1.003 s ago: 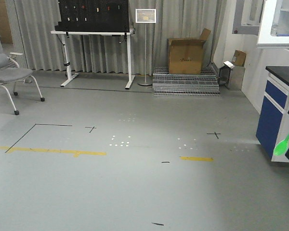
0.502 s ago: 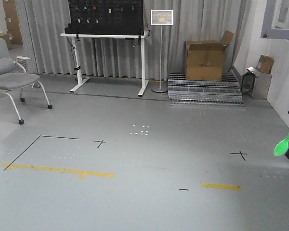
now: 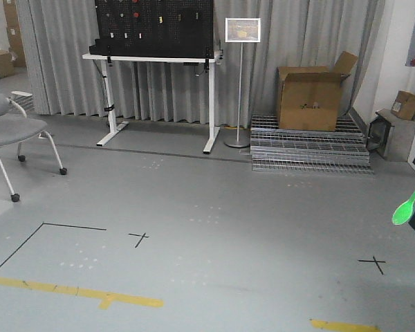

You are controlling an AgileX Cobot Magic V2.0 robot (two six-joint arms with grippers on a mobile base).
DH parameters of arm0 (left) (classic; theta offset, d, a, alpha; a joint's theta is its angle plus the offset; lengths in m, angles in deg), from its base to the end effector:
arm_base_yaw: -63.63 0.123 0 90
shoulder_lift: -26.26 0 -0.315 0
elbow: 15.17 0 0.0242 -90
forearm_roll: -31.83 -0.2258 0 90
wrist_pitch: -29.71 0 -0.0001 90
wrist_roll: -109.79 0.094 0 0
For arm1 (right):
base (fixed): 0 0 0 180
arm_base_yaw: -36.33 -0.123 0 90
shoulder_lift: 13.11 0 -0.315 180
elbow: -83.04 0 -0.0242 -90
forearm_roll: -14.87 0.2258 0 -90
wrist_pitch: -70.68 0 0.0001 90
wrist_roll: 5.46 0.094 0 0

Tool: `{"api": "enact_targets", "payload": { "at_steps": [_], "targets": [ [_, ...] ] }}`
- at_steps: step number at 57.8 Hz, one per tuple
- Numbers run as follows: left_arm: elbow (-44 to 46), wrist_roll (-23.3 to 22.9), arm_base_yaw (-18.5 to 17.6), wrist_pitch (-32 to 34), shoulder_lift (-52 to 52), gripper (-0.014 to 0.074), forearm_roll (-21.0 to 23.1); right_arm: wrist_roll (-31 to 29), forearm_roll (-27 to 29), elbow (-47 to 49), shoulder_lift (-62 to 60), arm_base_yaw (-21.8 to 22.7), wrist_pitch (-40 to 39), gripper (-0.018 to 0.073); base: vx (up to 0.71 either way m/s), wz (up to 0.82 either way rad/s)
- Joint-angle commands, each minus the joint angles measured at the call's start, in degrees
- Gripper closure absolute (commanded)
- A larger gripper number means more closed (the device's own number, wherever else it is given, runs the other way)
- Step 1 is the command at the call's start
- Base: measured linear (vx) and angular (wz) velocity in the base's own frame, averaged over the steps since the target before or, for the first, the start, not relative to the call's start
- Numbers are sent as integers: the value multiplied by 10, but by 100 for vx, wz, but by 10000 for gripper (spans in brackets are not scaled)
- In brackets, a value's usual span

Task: Sort red and green spoons into left cabinet
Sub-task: 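Drive the base past the boxes toward the white cabinet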

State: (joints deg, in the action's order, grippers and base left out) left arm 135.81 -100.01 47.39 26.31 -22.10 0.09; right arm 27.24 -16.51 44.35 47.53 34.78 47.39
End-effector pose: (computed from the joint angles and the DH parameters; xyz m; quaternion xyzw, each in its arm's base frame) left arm 0.0953 -0.0246 0.4472 0.0898 0.6384 -0.0855 0.7597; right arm 0.1621 0.0237 0.4020 -0.0693 0.6349 0.0993 0.7630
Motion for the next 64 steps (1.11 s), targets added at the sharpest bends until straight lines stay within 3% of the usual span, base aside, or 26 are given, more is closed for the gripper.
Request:
{"api": "enact_targets", "payload": {
  "at_steps": [1,64],
  "targets": [
    [16,-5,-4,37,3,603,3,1,7,18,-6,2,-38,568,59,-3],
    [16,-5,-4,27,3,603,3,1,7,18,-6,2,-38,568,60,-7]
  ]
}}
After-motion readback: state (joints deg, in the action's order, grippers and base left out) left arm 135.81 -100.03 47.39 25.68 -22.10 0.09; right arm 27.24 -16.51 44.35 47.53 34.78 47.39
